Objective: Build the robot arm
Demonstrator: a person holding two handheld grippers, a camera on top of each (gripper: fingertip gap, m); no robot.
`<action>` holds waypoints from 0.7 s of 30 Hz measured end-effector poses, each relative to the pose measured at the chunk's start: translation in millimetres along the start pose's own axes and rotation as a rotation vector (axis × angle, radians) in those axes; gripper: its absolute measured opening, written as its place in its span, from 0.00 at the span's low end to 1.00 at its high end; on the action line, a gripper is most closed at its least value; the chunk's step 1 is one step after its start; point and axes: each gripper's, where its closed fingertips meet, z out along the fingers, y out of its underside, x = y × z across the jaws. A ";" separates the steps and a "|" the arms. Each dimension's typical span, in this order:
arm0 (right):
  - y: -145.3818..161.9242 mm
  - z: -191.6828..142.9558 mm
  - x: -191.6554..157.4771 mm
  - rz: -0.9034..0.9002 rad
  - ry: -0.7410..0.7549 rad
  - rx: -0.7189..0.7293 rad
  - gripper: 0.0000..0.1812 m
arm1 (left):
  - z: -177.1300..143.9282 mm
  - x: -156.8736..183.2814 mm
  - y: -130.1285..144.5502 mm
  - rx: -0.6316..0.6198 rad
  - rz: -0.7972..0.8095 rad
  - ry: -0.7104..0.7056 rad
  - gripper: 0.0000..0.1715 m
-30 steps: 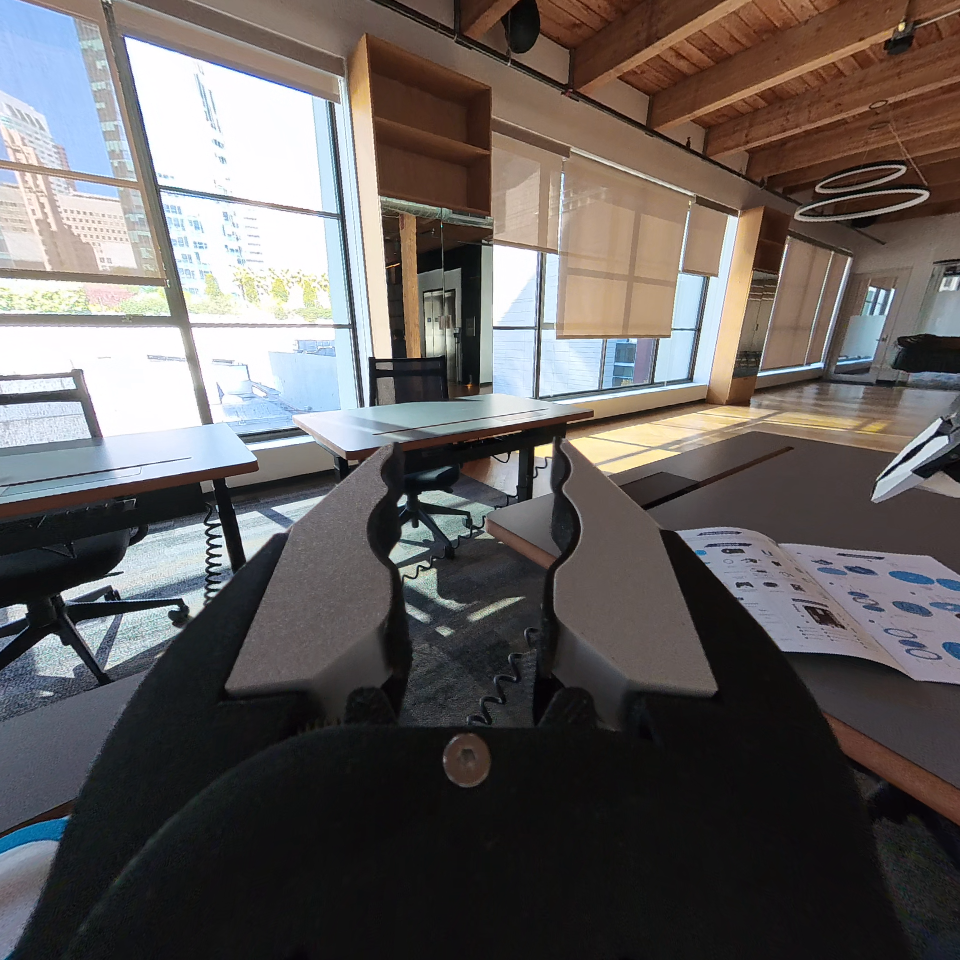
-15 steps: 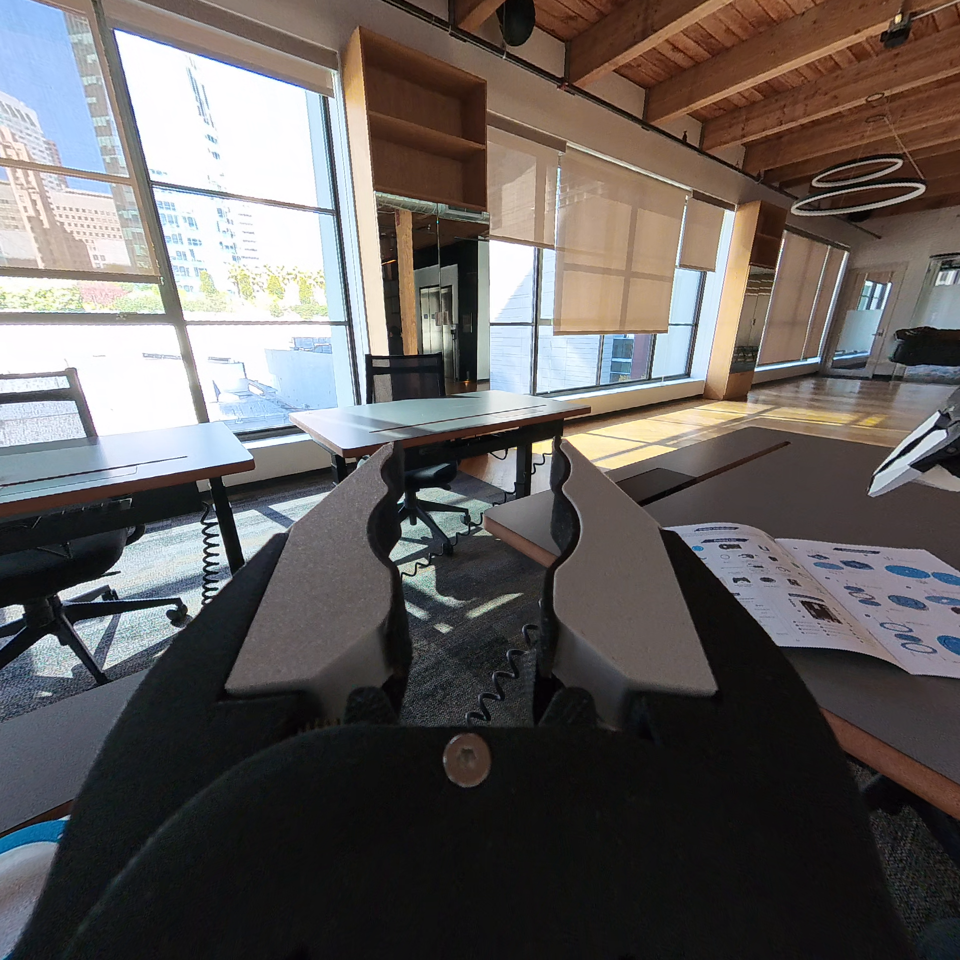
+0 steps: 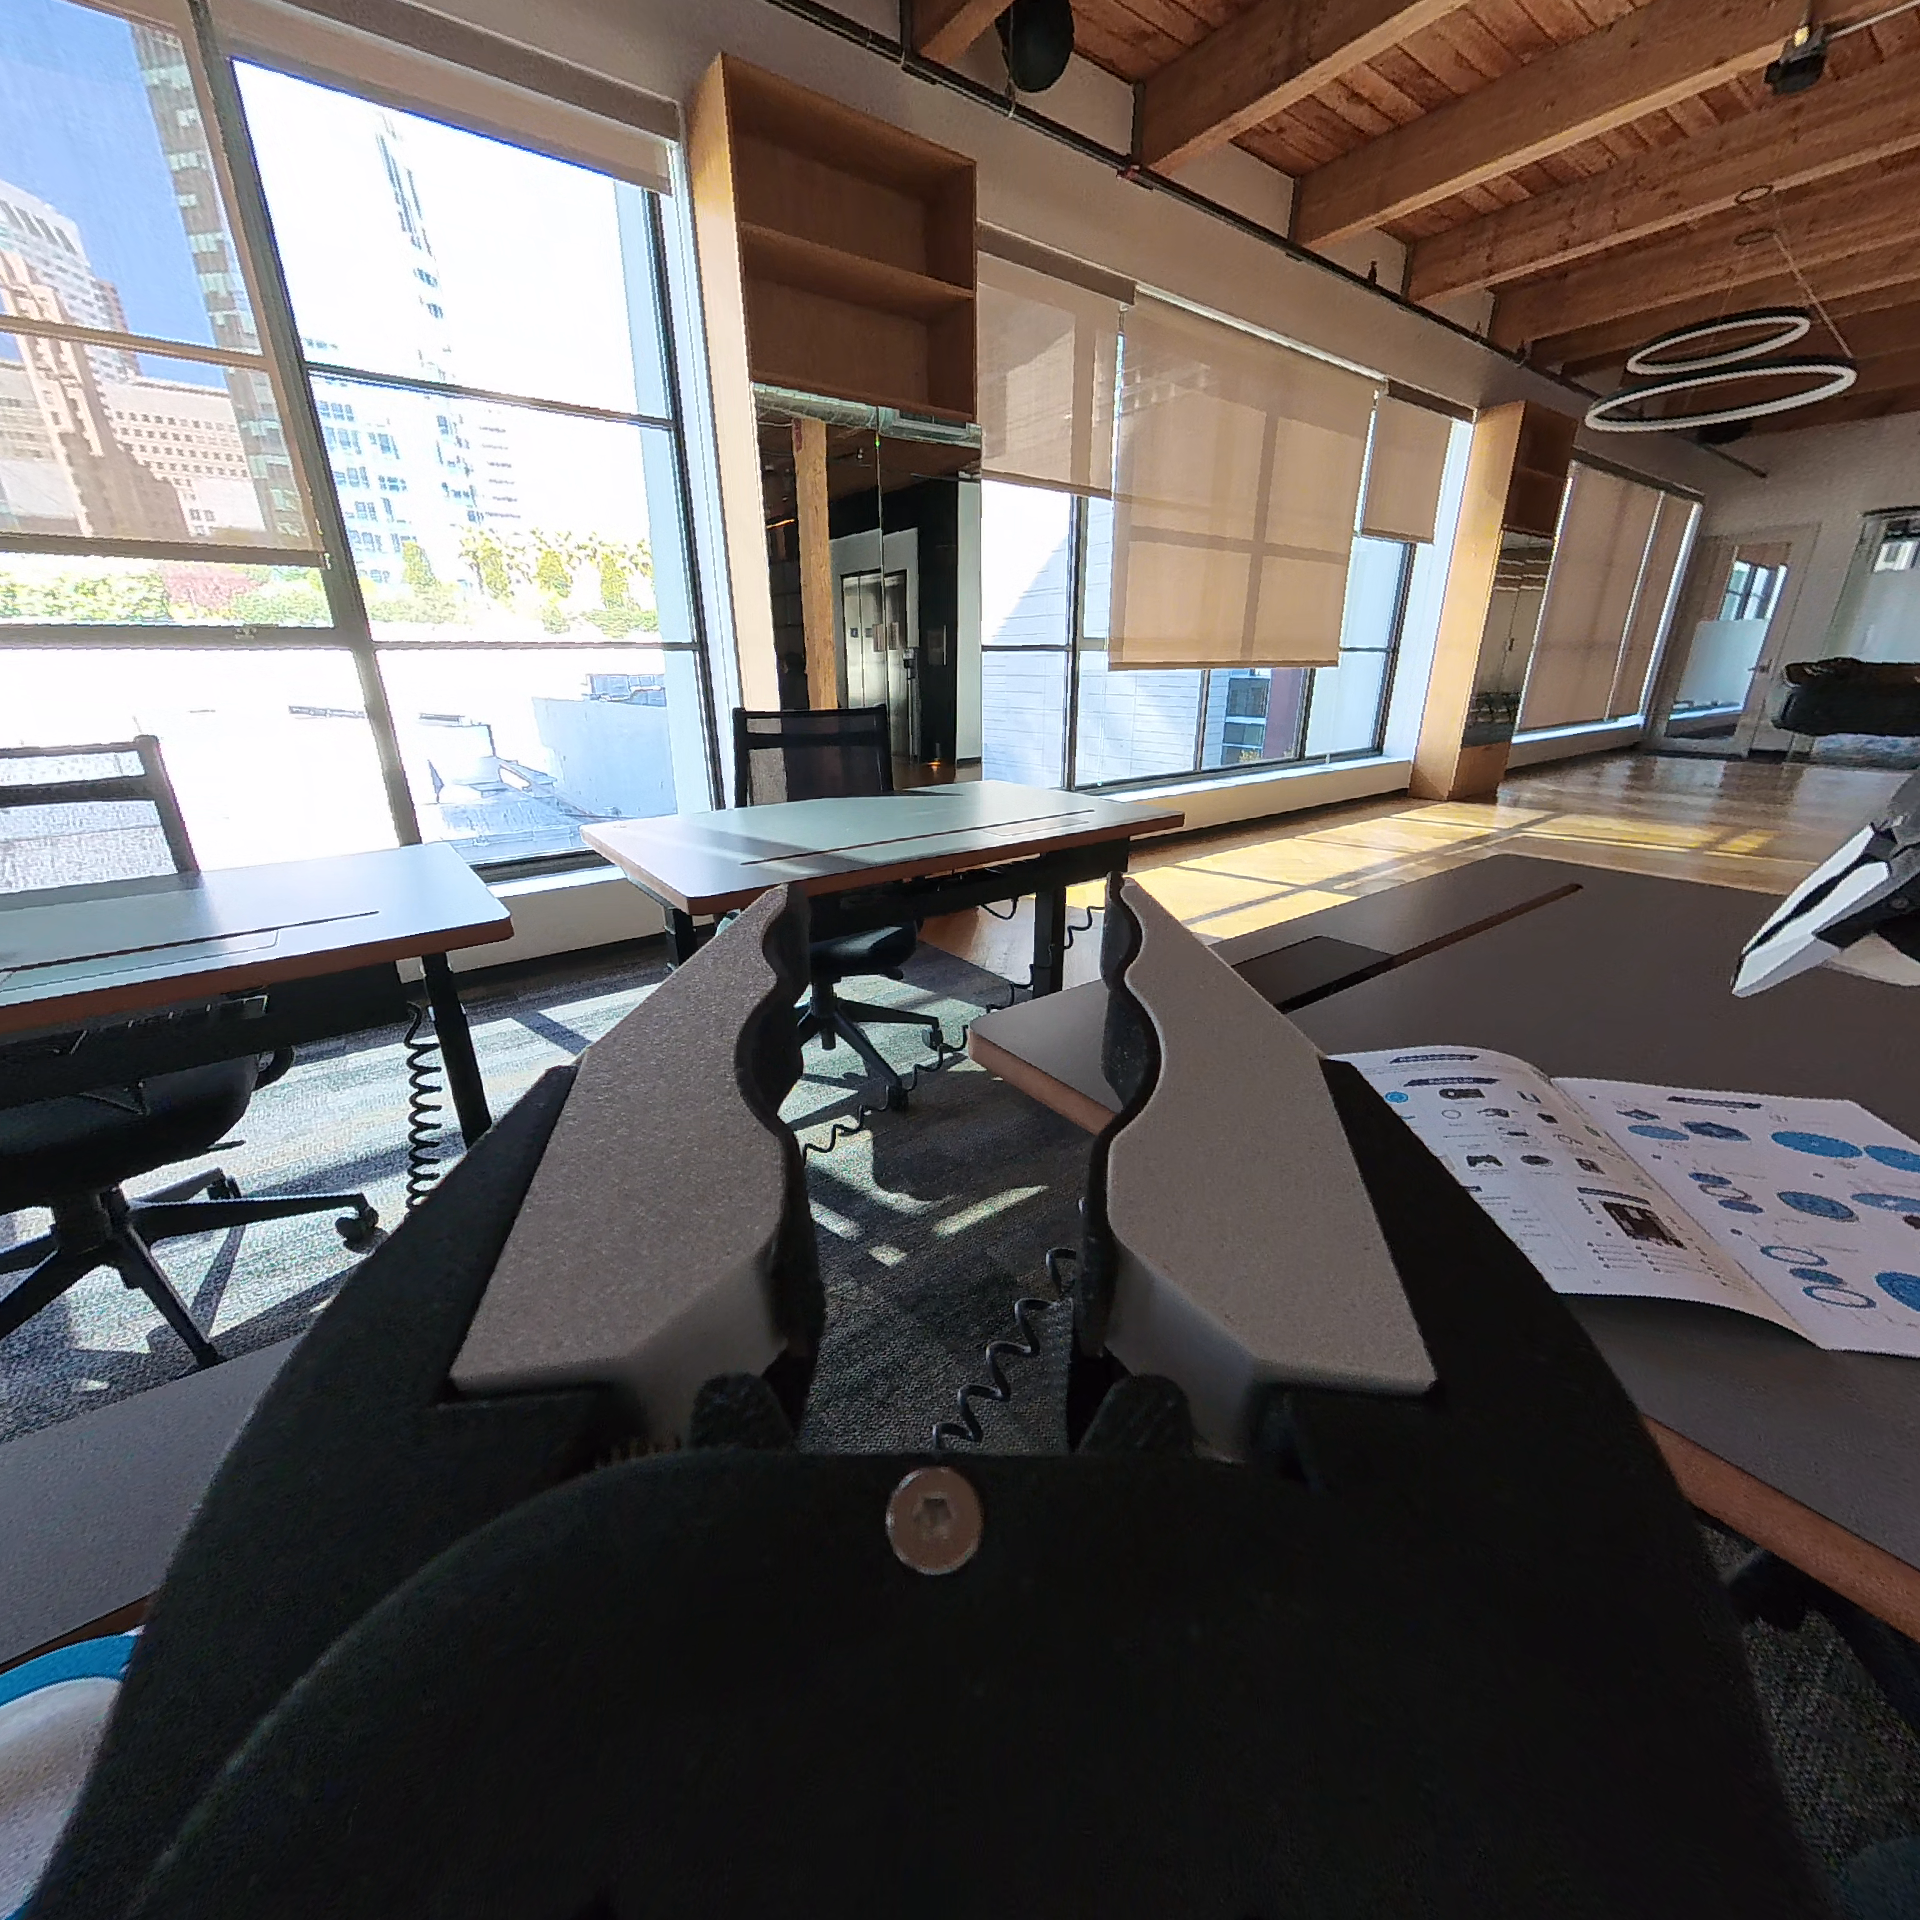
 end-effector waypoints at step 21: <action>-0.2 1.9 -2.6 -0.011 -0.006 -0.012 0.00 | -1.9 -3.2 -0.2 -0.002 -0.003 -0.009 0.32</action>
